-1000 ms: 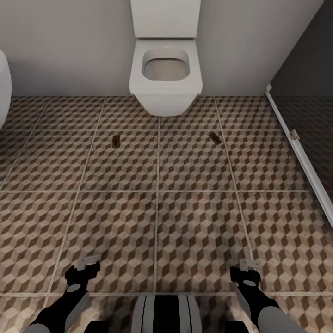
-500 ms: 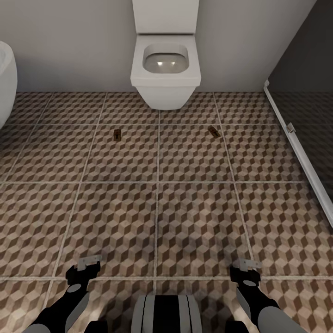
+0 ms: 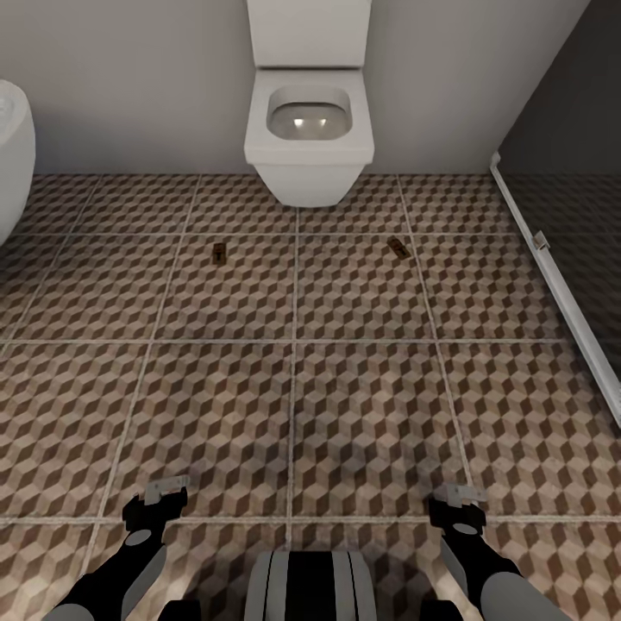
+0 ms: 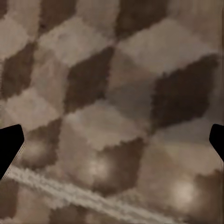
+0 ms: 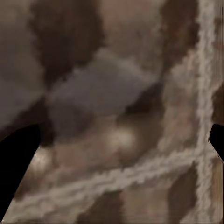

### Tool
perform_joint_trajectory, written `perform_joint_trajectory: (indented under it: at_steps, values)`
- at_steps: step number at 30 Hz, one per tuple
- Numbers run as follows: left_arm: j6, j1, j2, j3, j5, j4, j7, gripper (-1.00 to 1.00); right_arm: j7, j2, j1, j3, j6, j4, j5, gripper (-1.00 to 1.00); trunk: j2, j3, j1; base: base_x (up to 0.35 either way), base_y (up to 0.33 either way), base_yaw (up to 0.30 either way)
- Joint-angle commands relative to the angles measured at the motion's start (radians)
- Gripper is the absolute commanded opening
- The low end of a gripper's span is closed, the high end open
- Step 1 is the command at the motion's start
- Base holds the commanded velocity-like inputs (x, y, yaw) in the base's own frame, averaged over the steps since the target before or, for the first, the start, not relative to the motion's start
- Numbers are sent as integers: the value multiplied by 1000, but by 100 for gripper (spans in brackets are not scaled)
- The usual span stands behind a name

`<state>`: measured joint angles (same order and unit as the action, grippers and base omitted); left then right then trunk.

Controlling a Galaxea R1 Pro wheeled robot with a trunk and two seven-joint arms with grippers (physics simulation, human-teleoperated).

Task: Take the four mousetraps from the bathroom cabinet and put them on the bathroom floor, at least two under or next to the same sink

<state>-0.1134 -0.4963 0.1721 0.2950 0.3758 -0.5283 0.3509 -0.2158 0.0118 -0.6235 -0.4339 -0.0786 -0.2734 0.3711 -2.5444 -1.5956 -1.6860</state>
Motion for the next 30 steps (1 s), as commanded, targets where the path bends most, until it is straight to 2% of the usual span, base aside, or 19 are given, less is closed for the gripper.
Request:
perform_joint_trajectory:
  at_steps: [1, 30]
  values:
    - [-5, -1, 1, 9, 11, 0, 7, 100, 1, -1, -1, -5, -5, 2, 6, 100, 0, 4, 1, -1, 0, 0]
    - [-3, -1, 1, 6, 15, 7, 7, 100, 1, -1, -1, -5, -6, 2, 6, 100, 7, 116, 14, 0, 0, 0]
